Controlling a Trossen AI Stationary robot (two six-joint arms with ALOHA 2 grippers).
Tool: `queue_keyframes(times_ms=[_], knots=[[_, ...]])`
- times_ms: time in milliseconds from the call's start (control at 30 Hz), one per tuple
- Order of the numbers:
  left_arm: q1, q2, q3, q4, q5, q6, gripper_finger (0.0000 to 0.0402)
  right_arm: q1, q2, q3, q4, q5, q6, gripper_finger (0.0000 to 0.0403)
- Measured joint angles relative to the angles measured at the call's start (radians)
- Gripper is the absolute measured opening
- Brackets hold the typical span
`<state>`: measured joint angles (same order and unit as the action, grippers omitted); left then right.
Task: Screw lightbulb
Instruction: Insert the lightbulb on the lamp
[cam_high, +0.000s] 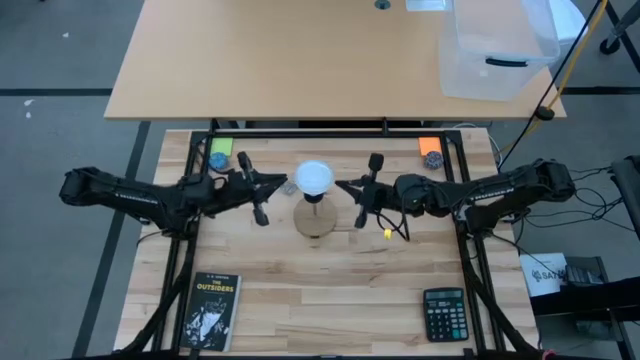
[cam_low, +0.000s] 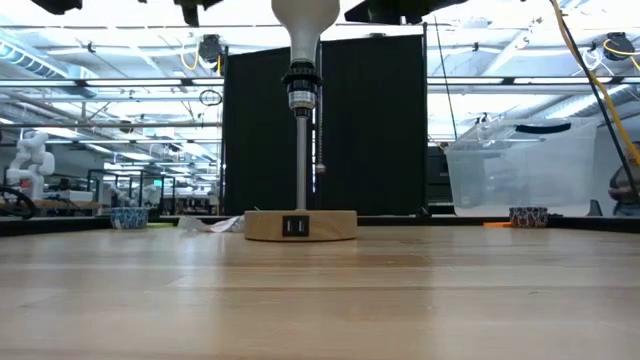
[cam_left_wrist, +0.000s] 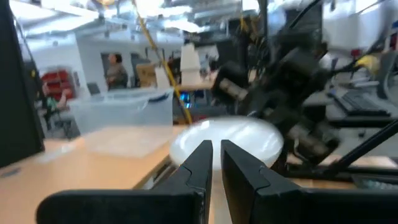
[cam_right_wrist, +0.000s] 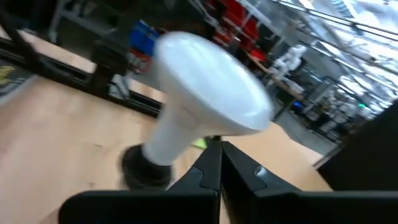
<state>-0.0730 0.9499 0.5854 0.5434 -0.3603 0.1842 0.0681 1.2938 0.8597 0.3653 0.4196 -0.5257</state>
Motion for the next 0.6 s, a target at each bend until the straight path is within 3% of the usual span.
queue_keyframes(times_ms=[433,600], knots=[[-0.001,0.083,0.000,0.054,0.053,0.001,0.0036,-0.051,-0.001,0.000,0.092,-0.007,-0.037,0.0000],[0.033,0.092,0.000,0.054,0.055,-0.022,0.0036,-0.049,-0.002,0.000,0.095,-0.064,-0.038,0.0000]])
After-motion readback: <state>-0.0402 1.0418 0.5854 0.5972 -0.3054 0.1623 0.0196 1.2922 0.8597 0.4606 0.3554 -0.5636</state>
